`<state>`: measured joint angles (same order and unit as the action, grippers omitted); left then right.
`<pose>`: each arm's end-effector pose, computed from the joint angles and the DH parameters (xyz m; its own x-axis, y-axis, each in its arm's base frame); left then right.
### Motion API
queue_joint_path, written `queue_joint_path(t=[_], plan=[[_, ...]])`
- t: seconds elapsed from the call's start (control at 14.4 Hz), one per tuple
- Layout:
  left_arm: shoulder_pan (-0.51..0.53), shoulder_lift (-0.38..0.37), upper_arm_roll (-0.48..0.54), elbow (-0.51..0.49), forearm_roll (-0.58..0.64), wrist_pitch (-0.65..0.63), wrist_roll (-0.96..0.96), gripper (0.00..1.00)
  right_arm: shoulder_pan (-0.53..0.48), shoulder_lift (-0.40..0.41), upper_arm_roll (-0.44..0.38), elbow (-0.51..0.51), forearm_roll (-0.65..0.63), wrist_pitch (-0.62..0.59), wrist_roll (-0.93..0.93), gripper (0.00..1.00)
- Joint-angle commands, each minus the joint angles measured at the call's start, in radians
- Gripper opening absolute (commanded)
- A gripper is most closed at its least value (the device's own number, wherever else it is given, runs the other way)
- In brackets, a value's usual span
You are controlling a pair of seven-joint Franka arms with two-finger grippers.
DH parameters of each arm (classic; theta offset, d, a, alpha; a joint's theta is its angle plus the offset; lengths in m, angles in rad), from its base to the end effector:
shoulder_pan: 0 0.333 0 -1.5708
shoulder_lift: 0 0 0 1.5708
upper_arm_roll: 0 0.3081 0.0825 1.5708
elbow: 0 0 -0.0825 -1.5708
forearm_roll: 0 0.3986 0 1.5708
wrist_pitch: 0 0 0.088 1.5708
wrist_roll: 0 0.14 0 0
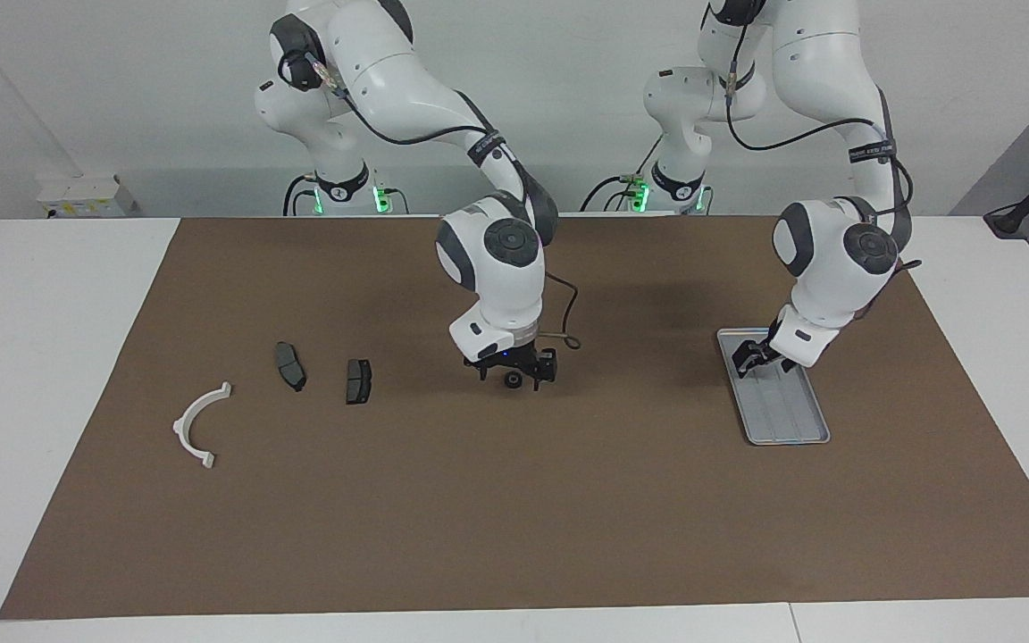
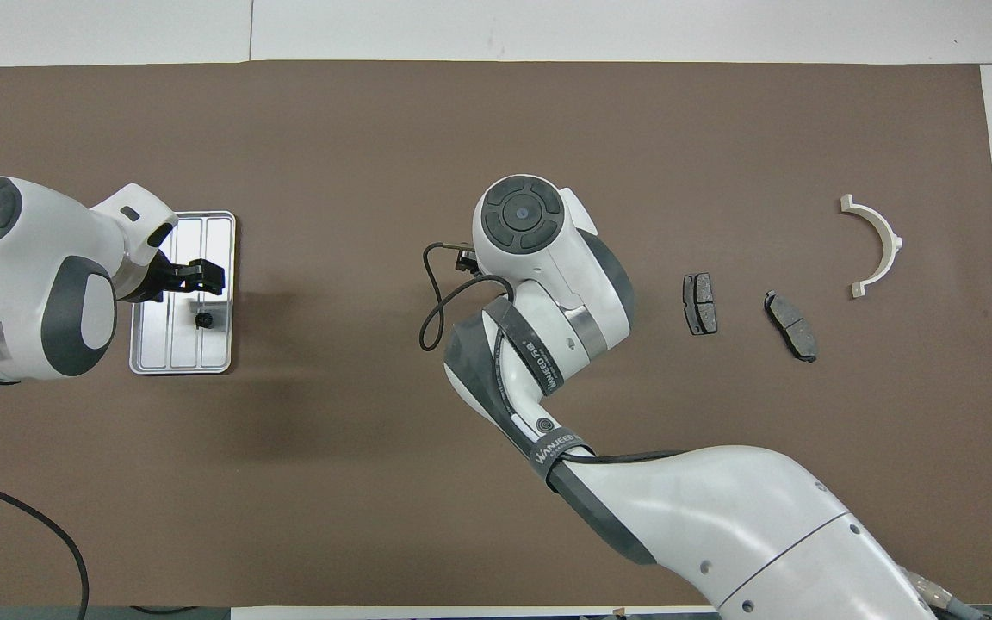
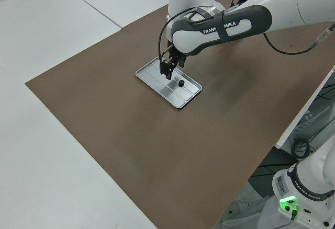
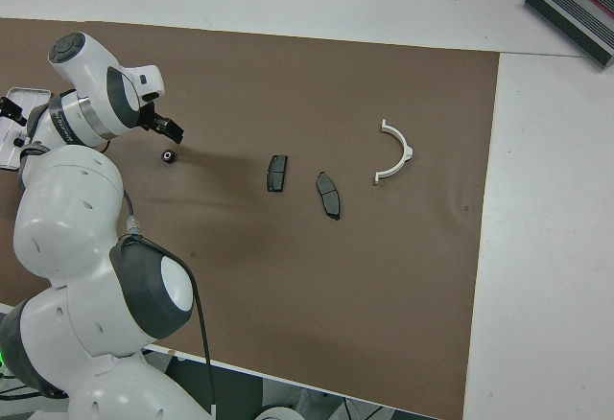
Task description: Place bearing gear from tray to pile
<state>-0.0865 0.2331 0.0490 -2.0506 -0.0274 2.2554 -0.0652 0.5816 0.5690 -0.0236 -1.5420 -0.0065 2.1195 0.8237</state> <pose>0.5905 -0.0237 0.2731 0.9986 0.0440 -0.0286 0.0442 -0.9990 0.0076 0.6007 0.3766 0.2747 0.9666 -0.2556 0.0192 -0.2557 -0.9667 0.0061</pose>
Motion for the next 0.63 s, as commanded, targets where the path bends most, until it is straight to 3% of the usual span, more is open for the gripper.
queue_joint_path(t=[0.0, 0.21, 0.56], plan=[[0.001, -0.054, 0.006, -0.075, -0.005, 0.026, 0.007, 0.75, -0.003, -0.046, 0.014, -0.096, 0.014, 0.017, 0.008, 0.95], [0.004, -0.06, 0.005, -0.086, -0.005, 0.018, 0.01, 0.73, -0.003, -0.067, 0.03, -0.171, 0.025, 0.101, 0.008, 0.95], [-0.001, -0.077, 0.005, -0.132, -0.005, 0.03, -0.005, 0.7, -0.003, -0.069, 0.048, -0.171, 0.034, 0.138, 0.015, 0.95]])
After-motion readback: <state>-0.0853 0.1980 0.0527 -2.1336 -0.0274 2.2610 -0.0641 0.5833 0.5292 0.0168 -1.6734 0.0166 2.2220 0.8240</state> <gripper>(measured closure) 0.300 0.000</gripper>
